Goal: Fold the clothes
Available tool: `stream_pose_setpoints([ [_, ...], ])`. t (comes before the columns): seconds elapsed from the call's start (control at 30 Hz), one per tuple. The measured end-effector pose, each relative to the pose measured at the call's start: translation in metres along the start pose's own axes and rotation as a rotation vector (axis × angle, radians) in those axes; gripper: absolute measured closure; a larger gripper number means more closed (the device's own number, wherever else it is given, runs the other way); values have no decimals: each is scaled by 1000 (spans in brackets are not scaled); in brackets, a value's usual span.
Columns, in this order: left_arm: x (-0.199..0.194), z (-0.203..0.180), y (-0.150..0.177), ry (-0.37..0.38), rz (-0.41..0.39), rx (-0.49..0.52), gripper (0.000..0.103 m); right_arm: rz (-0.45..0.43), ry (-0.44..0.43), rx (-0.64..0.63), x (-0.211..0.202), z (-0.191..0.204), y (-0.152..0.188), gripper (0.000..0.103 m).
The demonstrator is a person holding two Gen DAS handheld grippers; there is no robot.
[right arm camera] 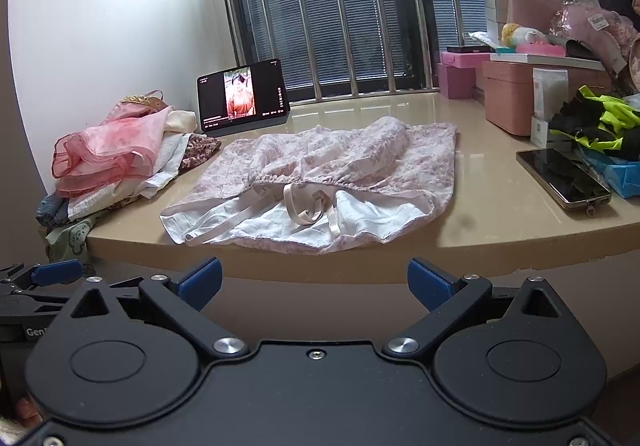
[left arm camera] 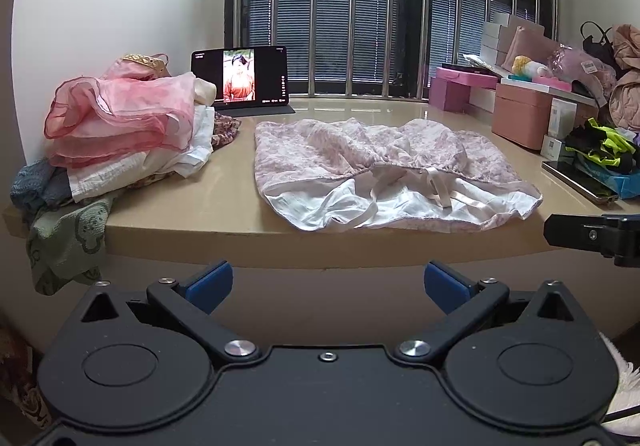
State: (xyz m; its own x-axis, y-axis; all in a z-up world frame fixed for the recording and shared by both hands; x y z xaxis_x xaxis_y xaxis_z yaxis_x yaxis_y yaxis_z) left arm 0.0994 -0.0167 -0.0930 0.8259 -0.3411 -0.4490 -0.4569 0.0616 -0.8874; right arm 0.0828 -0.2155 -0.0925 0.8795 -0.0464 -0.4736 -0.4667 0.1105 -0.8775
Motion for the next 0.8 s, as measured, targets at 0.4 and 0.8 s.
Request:
stream_pose_setpoints([
  [0.4, 3, 5, -3, 4, 7, -10, 0, 22, -2, -2, 7, 2, 2, 3],
  [0.8, 22, 19, -51, -18, -68, 32, 0, -4, 18, -42, 29, -1, -20, 3],
])
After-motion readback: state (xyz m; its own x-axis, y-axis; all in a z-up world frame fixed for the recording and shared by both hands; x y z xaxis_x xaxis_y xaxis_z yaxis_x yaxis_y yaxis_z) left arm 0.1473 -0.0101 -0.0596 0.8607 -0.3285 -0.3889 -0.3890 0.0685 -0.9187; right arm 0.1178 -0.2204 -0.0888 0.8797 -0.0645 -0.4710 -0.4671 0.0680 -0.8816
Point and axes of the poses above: each gripper's, at about its wrist camera, not at the fingertips, and x roughly the way its jaws point, z to its left, y to its underside, the point moved 10 cm from there along x, roughly the way its jaws point, and after that the axes turned 13 degrees about y, right-handed, at the moved point
